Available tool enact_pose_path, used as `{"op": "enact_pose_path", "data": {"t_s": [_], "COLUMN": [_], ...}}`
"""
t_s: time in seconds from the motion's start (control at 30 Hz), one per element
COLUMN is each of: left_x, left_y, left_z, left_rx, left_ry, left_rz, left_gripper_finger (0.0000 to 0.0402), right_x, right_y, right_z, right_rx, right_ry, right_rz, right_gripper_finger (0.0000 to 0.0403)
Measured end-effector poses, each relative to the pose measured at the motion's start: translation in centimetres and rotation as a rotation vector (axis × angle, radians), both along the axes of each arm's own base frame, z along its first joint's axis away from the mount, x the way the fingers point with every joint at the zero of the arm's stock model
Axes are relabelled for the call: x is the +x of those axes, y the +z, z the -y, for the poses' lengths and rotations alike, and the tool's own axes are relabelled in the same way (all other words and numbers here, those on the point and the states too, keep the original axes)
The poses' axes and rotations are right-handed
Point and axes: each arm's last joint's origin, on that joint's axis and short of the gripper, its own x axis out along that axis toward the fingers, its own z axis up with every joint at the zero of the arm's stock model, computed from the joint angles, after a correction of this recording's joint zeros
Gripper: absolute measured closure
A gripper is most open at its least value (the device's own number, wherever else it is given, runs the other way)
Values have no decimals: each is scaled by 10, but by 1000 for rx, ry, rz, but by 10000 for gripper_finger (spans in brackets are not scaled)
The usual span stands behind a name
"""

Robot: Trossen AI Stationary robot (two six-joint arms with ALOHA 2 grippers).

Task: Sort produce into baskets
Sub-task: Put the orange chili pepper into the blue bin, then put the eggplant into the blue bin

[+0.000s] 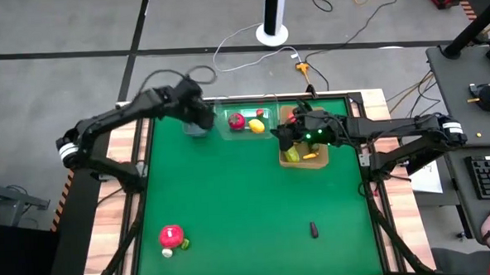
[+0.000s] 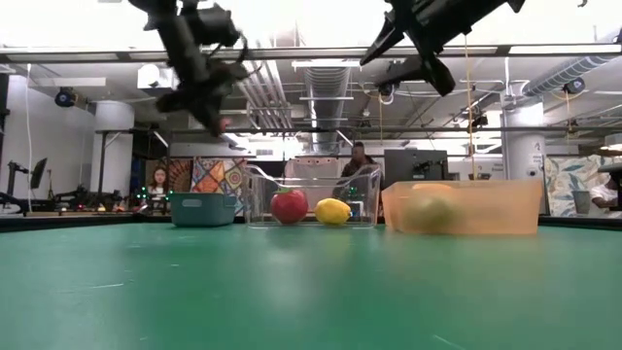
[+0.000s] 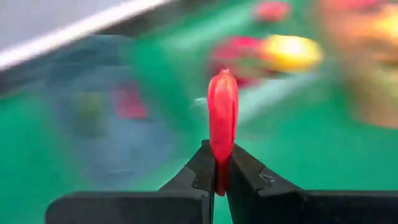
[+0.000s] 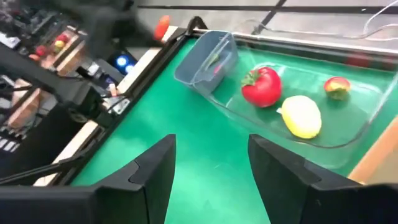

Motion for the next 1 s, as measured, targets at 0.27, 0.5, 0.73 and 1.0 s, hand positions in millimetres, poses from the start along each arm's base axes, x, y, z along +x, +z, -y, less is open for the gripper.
{"op": "enact_pose_path", "data": {"t_s": [0.27,0.5,0.73,1.0], "left_x": [-31,-25,-26,-21], "left_y": [-40,-62,-61,-19], "left_z": [-66,-75,-74,-40], "left_rx": [-162,-230,-223,-105], "left_ry": [109,80,54,-28], "left_rz": [-108,-156,-165,-53], "left_gripper_finger": [397,355,284,239], "right_x": [1,2,-3,-18], "right_y": [1,13,17,19], "right_z": [-1,-1,-3,-35], "right_rx": [10,-10,50,475], "right_ry": [41,53,70,263], "right_rz": [2,22,-72,-288], "right_gripper_finger": [209,209,209,209]}}
